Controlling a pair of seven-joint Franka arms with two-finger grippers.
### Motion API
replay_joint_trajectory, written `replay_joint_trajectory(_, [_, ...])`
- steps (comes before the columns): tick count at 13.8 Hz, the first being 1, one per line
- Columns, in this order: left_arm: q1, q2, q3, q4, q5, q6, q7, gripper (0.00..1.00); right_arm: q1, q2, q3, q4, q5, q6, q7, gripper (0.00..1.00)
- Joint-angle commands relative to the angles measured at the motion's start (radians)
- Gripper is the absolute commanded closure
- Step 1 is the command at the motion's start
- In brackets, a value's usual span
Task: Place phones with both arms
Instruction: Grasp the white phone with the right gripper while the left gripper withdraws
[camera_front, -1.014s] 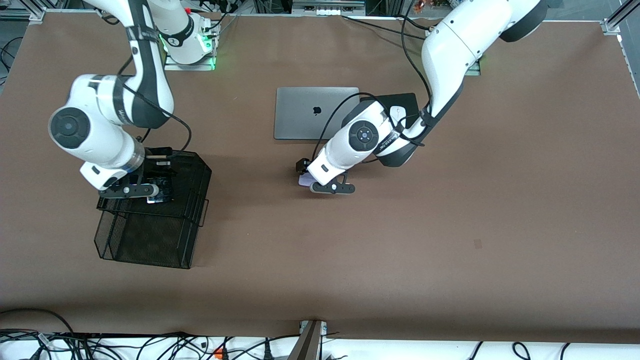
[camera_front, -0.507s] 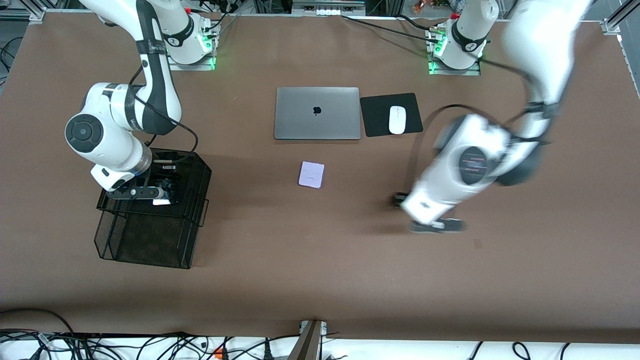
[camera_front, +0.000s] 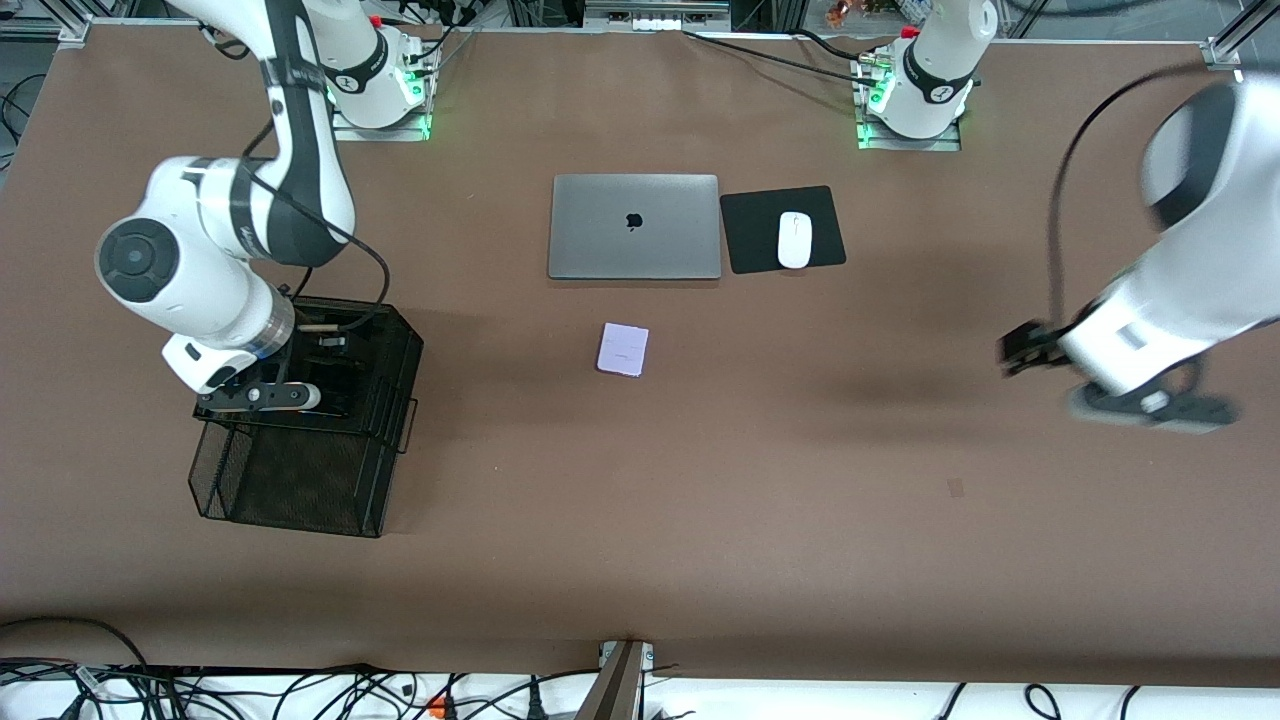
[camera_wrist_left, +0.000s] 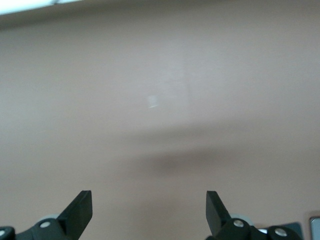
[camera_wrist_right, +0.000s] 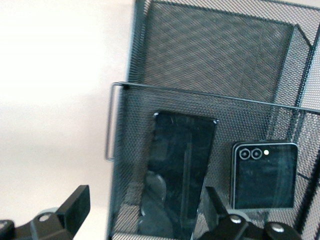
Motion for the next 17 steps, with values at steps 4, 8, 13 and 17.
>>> replay_joint_trajectory(4, [-0.124,-0.228,0.219,-0.255,-0.041,0.003,0.038,0.0,0.09,0.047,0.033,0.235,0.013,-0.183,0.307,0.0])
replay_joint_trajectory(8, [-0.079,-0.211,0.195,-0.219,-0.05,-0.008,0.039,0.0,0.17,0.171,0.154,0.367,0.021,-0.164,0.687,0.0])
replay_joint_trajectory(13, [-0.079,-0.213,0.152,-0.202,-0.049,-0.034,0.039,0.0,0.17,0.297,0.333,0.478,0.02,-0.074,0.905,0.0])
replay_joint_trajectory(17, [-0.081,-0.21,0.112,-0.2,-0.047,-0.045,0.035,0.0,0.191,0.382,0.377,0.455,0.018,0.029,0.981,0.0])
